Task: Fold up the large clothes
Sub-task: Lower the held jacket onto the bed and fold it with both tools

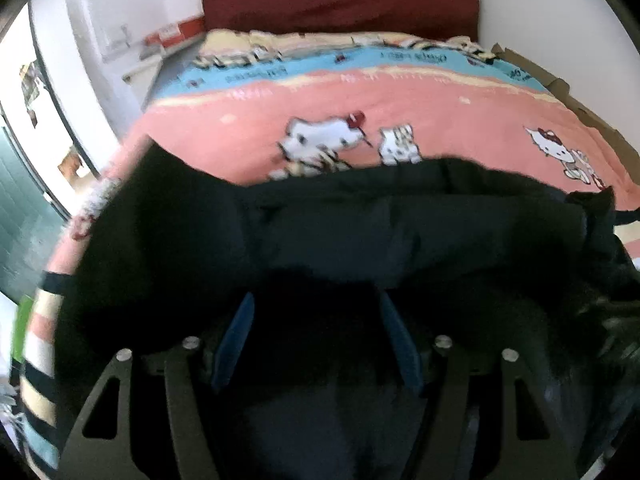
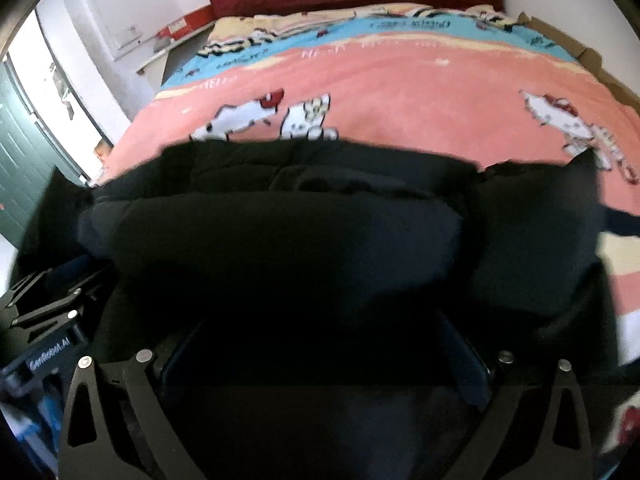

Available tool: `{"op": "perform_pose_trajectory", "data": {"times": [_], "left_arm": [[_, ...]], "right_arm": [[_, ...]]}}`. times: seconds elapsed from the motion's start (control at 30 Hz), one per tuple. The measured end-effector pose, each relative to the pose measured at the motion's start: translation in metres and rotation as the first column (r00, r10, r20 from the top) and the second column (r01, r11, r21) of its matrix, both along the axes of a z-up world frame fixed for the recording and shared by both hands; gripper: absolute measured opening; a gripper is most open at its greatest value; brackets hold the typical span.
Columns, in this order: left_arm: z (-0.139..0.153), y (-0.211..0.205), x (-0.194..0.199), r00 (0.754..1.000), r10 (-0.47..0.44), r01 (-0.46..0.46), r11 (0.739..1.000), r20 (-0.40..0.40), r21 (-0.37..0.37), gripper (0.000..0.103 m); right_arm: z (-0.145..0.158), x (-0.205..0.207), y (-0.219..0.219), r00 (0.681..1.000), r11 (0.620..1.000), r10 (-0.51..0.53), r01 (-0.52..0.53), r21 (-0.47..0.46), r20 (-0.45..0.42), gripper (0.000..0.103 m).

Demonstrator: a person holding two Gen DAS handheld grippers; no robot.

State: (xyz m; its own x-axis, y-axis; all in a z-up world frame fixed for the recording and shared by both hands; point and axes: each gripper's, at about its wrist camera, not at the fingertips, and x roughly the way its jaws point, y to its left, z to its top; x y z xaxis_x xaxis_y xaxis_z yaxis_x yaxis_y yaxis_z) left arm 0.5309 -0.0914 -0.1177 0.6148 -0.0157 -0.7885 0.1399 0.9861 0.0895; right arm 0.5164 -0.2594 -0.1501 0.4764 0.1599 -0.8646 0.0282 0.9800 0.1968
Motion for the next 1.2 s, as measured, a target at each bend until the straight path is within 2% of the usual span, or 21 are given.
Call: {"op": "perform_pose_trajectory", "data": {"times": [0.1, 0.17, 0.23, 0.3, 0.43, 0.63, 1.2], "left_arm": [[0.018, 0.026, -0.019, 0.998, 0.027, -0.027, 1.000, 0.051, -0.014, 0.064], [0.018, 0.048, -0.030, 0.995, 0.069, -0.067, 0.997, 0.070, -0.031, 0.064], [0.008, 0.063, -0.035, 0.994, 0.092, -0.090, 0.995, 0.064, -0.047, 0.064], [-0.006, 0.070, -0.036, 0.995, 0.089, -0.087, 0.995, 0.050, -0.051, 0.064], [-0.025, 0.067, -0.043, 0.994, 0.077, -0.074, 0.997, 0.082, -0.038, 0.067], [-0.036, 0.060, -0.048, 0.987, 0.090, -0.087, 0.996, 0.135, -0.033, 0.067], [-0.050, 0.061, -0.057, 0.974, 0.110, -0.094, 0.992, 0.197, -0.088, 0.067]], "right_arm": [[0.025, -0.021, -0.014, 0.998, 1.000, 0.003, -0.003, 0.000, 0.058, 0.101], [0.031, -0.036, -0.024, 0.997, 1.000, 0.010, -0.009, -0.004, 0.077, 0.101], [0.026, -0.049, -0.030, 0.997, 1.000, 0.027, -0.026, -0.014, 0.072, 0.101], [0.008, -0.058, -0.035, 0.998, 0.999, 0.043, -0.043, -0.008, 0.049, 0.101], [-0.018, -0.063, -0.042, 0.998, 0.999, 0.031, -0.033, 0.034, 0.052, 0.101], [-0.034, -0.058, -0.047, 0.999, 0.996, 0.028, -0.031, 0.080, 0.043, 0.101], [-0.050, -0.064, -0.054, 0.996, 0.990, 0.019, -0.032, 0.136, 0.092, 0.102]]}}
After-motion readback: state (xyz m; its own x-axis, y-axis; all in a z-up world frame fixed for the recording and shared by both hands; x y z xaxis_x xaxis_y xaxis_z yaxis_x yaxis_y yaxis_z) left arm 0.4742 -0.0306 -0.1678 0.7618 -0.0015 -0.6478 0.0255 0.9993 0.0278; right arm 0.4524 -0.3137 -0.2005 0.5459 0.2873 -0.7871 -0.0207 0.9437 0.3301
